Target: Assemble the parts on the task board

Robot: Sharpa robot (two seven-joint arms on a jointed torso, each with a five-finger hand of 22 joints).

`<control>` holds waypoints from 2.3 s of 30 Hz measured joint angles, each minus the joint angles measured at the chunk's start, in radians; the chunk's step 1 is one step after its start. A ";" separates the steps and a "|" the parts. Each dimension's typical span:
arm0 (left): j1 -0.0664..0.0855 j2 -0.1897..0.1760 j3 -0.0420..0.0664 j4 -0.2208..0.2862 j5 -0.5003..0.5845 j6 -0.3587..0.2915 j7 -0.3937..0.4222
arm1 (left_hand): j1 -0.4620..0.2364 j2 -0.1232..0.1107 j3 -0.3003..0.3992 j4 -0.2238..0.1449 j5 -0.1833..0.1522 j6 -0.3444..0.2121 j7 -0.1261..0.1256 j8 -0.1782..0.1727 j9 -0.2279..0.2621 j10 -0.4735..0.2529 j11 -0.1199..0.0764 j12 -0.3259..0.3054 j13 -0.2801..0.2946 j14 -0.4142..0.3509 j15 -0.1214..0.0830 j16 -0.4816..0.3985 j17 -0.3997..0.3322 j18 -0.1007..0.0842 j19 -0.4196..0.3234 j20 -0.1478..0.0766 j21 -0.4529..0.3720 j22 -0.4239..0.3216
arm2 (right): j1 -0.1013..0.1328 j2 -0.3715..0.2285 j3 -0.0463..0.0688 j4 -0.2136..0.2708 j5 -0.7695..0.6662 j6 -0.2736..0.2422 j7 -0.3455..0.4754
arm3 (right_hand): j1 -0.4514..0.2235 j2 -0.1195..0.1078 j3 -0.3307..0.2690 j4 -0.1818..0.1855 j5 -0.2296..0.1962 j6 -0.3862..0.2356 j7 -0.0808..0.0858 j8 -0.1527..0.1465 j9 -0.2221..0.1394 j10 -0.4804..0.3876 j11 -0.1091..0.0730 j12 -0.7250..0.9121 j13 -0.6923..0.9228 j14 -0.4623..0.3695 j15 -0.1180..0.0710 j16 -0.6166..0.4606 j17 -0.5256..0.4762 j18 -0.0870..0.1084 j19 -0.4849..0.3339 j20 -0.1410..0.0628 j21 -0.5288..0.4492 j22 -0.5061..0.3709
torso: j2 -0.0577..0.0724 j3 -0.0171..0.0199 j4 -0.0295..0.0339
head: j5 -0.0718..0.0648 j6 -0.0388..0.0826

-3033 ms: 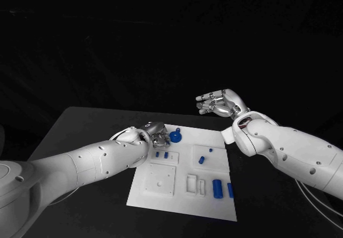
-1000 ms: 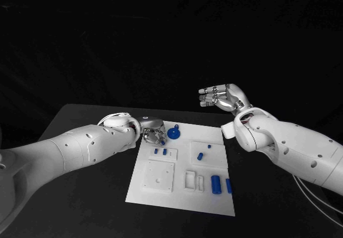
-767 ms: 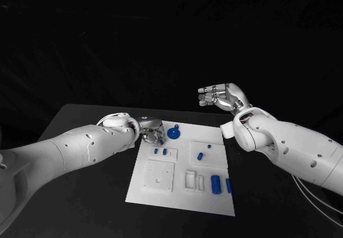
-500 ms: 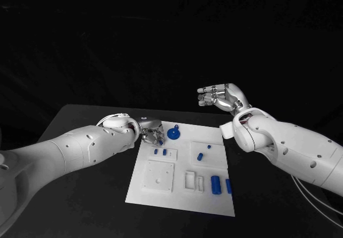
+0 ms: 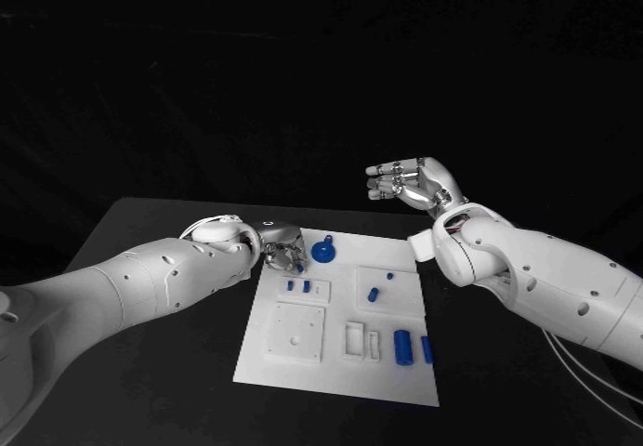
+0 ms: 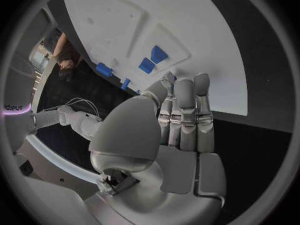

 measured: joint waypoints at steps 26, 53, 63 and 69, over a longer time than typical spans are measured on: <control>-0.003 0.011 0.000 -0.008 0.000 -0.015 -0.009 | 0.003 -0.003 0.000 0.005 0.000 -0.002 -0.002 0.004 0.001 0.000 0.000 0.000 0.000 0.000 0.000 0.000 0.000 0.004 0.000 0.000 0.000 0.000 | -0.001 0.006 0.000 -0.001 0.002 0.003 0.002 | 0.000 0.000 0.000 0.000 0.000 0.000 0.000 0.000 0.000 0.000 0.000 0.000 0.000 0.000 0.000 0.000 0.000 0.000 0.000 0.000 0.000 0.000 | 0.000 0.0000 -0.0004 | -0.004 0.005; -0.006 0.022 0.000 0.004 -0.011 -0.015 -0.045 | 0.006 -0.007 0.002 0.012 0.000 -0.007 0.000 0.004 0.001 -0.009 0.002 0.000 -0.001 -0.004 0.004 0.000 0.000 -0.001 0.000 0.000 0.000 0.000 | -0.002 0.007 0.000 -0.002 0.002 0.002 0.004 | 0.000 0.000 0.000 0.000 0.004 0.000 0.000 0.000 0.000 0.000 0.000 0.000 0.000 0.000 0.000 0.000 0.000 0.000 0.000 0.000 0.000 0.000 | 0.000 -0.0013 0.0017 | -0.006 0.002; -0.004 0.022 0.002 0.012 -0.024 -0.003 -0.070 | 0.006 -0.007 0.002 0.012 0.000 -0.005 0.002 0.000 0.001 -0.009 0.002 0.000 -0.002 -0.004 0.004 0.000 0.000 -0.001 -0.003 0.004 0.000 0.000 | -0.002 0.006 0.000 -0.002 0.003 0.002 0.005 | 0.000 0.000 0.000 0.000 0.004 0.000 0.000 0.000 0.000 0.000 0.000 0.000 0.000 0.000 0.000 0.000 0.000 0.000 0.000 0.000 0.000 0.000 | 0.000 -0.0009 0.0012 | -0.006 -0.002; -0.004 0.023 0.002 0.013 -0.028 -0.001 -0.077 | 0.006 -0.007 0.004 0.015 0.000 -0.012 0.008 0.000 0.000 -0.029 0.007 0.000 -0.001 -0.007 0.007 0.000 0.000 -0.001 -0.003 0.004 0.000 0.000 | -0.002 0.005 0.000 -0.002 0.004 0.001 0.006 | 0.000 0.000 0.000 0.000 0.004 0.000 0.000 0.000 0.000 0.000 0.000 0.000 0.000 0.000 0.000 0.000 0.000 0.000 0.000 0.000 0.000 0.000 | 0.000 -0.0007 0.0012 | -0.006 -0.003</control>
